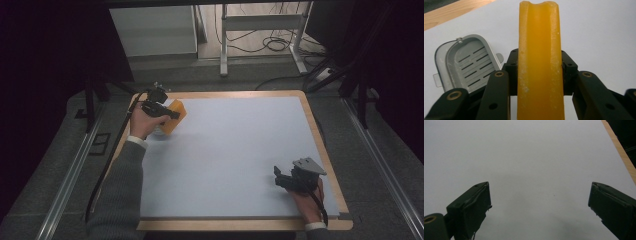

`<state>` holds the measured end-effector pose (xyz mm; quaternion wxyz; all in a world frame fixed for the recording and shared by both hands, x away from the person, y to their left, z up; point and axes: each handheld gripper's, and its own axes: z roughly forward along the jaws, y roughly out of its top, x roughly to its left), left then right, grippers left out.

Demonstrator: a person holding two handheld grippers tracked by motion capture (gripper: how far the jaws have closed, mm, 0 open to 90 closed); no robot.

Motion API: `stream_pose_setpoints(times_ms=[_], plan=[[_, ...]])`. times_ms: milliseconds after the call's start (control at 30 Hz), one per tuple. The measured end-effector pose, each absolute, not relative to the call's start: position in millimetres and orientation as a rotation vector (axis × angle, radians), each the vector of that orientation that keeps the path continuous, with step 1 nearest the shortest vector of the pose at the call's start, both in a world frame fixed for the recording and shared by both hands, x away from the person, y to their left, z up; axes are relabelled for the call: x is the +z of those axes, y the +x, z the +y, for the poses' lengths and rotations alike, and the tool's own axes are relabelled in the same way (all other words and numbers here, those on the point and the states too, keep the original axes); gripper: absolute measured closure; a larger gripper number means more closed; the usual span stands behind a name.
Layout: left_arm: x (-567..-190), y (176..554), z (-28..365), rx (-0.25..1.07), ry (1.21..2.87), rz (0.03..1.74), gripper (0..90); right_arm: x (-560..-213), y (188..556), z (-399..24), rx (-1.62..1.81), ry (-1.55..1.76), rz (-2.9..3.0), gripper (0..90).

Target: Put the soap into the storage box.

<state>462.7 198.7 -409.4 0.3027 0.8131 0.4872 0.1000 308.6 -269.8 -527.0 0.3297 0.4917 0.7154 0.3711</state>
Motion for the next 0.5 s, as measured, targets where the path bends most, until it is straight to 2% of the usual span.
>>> stream_pose_setpoints(times_ms=[500], plan=[[-418,485,217,0.239,2.106,1.378,61.1,-527,309,-269,0.965,1.283,1.871,4.4]])
